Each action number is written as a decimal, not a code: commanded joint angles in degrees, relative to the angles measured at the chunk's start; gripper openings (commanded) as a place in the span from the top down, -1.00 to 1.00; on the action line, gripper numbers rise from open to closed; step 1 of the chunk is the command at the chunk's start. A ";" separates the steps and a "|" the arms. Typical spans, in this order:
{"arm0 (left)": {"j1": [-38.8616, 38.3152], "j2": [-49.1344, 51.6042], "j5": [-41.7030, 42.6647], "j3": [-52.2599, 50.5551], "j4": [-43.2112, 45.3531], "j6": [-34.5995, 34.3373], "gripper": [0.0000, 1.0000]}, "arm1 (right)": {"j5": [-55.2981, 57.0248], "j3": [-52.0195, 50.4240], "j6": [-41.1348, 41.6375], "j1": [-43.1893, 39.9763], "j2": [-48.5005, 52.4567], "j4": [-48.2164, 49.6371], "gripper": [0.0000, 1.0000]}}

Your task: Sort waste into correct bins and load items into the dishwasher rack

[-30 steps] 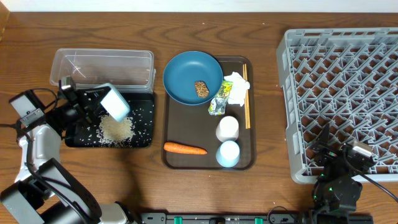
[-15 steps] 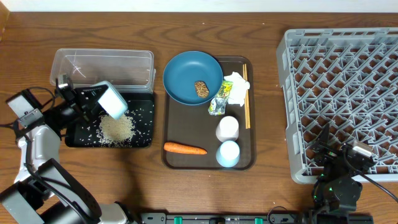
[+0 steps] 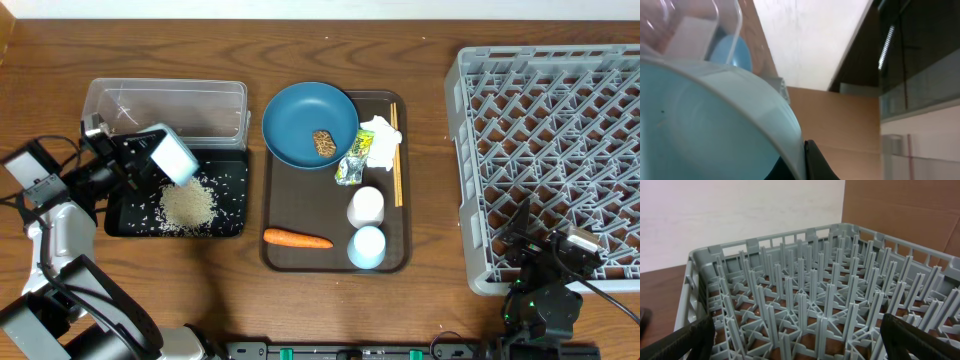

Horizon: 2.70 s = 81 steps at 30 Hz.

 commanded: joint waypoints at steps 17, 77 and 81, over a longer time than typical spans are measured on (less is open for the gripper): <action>-2.75 -0.39 -3.93 -0.31 -0.52 4.55 0.88 | -0.66 0.37 -0.20 -0.15 -0.09 -0.90 -0.99; -34.03 -27.71 -74.75 0.15 -28.61 20.74 0.88 | -0.66 0.37 -0.22 -0.15 -0.09 -0.90 -0.99; -34.51 -25.94 -71.82 0.13 -28.72 24.17 0.88 | -0.66 0.37 -0.22 -0.15 -0.09 -0.87 -0.99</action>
